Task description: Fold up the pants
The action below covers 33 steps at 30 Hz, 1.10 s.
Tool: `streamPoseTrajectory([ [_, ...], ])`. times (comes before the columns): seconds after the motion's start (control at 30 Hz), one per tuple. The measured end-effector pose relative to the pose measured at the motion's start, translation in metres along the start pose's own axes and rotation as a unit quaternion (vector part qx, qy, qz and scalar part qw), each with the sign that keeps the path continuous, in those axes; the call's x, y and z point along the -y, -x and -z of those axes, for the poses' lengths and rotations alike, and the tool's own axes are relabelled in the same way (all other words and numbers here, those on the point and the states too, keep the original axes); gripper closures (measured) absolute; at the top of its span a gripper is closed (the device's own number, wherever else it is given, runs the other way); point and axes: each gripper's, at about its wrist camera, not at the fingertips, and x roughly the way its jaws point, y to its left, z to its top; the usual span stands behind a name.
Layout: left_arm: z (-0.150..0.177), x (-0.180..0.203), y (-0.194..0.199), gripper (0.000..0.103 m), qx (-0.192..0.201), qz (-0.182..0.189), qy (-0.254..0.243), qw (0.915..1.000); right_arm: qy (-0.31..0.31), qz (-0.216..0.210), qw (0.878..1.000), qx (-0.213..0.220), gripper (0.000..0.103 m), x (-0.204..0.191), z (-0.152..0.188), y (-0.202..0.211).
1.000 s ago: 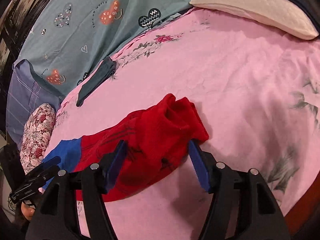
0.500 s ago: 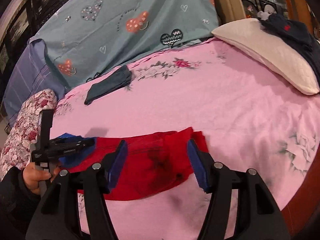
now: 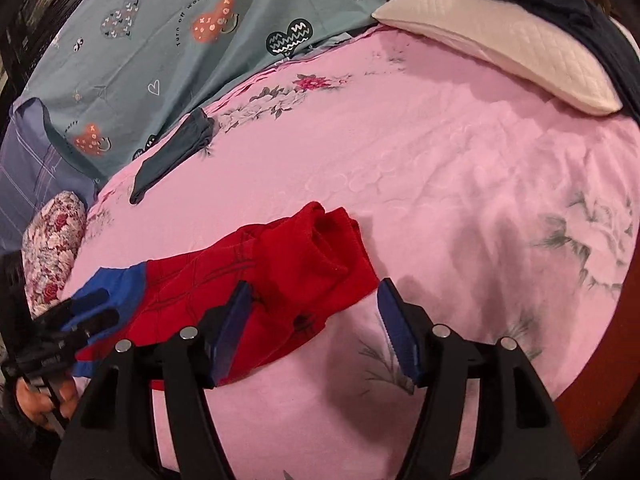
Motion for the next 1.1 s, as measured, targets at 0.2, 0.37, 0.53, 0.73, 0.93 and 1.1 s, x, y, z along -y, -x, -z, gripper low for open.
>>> streamPoseTrajectory([
  [0.2,0.008,0.004,-0.025,0.02,-0.026,-0.001,0.006,0.9996,-0.032,-0.06,0.998,0.001,0.062,0.001,0.0,-0.021],
  [0.37,0.009,-0.001,-0.022,0.02,-0.022,0.009,0.016,0.9996,-0.054,-0.134,0.989,0.017,0.073,0.0,-0.005,-0.013],
  [0.53,0.01,-0.039,0.015,0.02,0.017,0.014,0.077,0.9968,0.049,-0.204,0.976,0.053,0.074,-0.076,-0.018,0.017],
  [0.73,0.048,-0.121,0.094,0.02,0.087,-0.068,0.171,0.9791,0.208,-0.259,0.943,0.016,0.074,-0.214,-0.004,0.001],
  [0.93,0.111,-0.189,0.127,0.02,0.073,-0.136,0.266,0.9516,0.4,-0.186,0.881,-0.17,0.055,-0.311,0.096,-0.095],
  [1.1,0.118,-0.191,0.134,0.02,0.076,-0.125,0.254,0.9562,0.405,-0.23,0.878,-0.109,0.051,-0.3,0.08,-0.044],
])
